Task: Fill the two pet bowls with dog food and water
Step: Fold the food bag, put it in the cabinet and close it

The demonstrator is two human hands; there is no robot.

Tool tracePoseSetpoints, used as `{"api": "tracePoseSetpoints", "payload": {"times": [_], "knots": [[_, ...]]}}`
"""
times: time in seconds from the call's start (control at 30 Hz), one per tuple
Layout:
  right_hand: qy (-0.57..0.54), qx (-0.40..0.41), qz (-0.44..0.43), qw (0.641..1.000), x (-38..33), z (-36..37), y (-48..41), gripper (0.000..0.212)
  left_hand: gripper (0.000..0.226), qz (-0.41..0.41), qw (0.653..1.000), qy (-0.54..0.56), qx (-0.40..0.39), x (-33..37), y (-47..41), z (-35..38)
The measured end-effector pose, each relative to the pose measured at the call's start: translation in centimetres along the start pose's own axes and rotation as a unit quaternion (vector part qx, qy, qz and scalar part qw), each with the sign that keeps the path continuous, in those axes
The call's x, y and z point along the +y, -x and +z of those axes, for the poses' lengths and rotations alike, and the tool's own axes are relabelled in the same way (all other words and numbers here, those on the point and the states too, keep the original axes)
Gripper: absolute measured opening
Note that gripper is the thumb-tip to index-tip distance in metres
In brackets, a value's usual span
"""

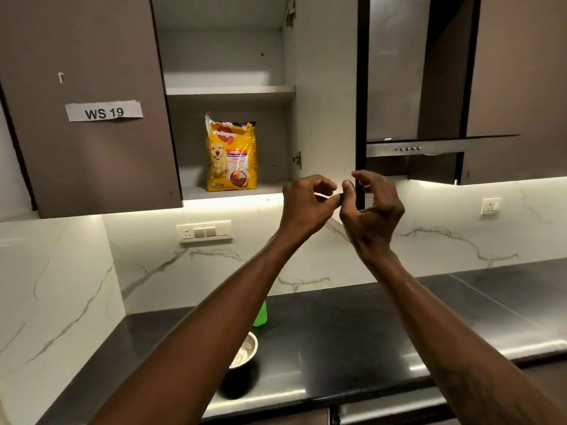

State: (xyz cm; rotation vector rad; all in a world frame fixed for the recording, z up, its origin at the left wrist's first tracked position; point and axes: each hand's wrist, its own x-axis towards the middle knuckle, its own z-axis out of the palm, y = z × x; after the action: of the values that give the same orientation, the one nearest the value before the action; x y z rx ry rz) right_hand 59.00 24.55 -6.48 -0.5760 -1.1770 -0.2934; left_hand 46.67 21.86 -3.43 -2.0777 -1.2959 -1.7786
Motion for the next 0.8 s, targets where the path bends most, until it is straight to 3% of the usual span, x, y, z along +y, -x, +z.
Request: {"api": "tracePoseSetpoints", "payload": {"times": [0.1,0.23,0.47,0.8], "knots": [[-0.015,-0.012,0.049,0.999,0.8,-0.2,0.0,0.033,0.018,-0.003,1.000,0.004,0.005,0.2,-0.1,1.5],[-0.059,0.025,0.082,0.995,1.0,0.2,0.1,0.031,0.022,0.003,1.000,0.011,-0.006,-0.1,0.0,2.1],[-0.085,0.038,0.067,0.993,-0.4,2.5,1.2,0.029,0.028,0.011,1.000,0.029,-0.002,-2.2,0.2,-0.4],[-0.119,0.019,0.044,0.992,-5.8,9.2,4.9,0.029,0.026,-0.032,0.996,0.078,-0.026,-6.9,1.0,-9.4]]}}
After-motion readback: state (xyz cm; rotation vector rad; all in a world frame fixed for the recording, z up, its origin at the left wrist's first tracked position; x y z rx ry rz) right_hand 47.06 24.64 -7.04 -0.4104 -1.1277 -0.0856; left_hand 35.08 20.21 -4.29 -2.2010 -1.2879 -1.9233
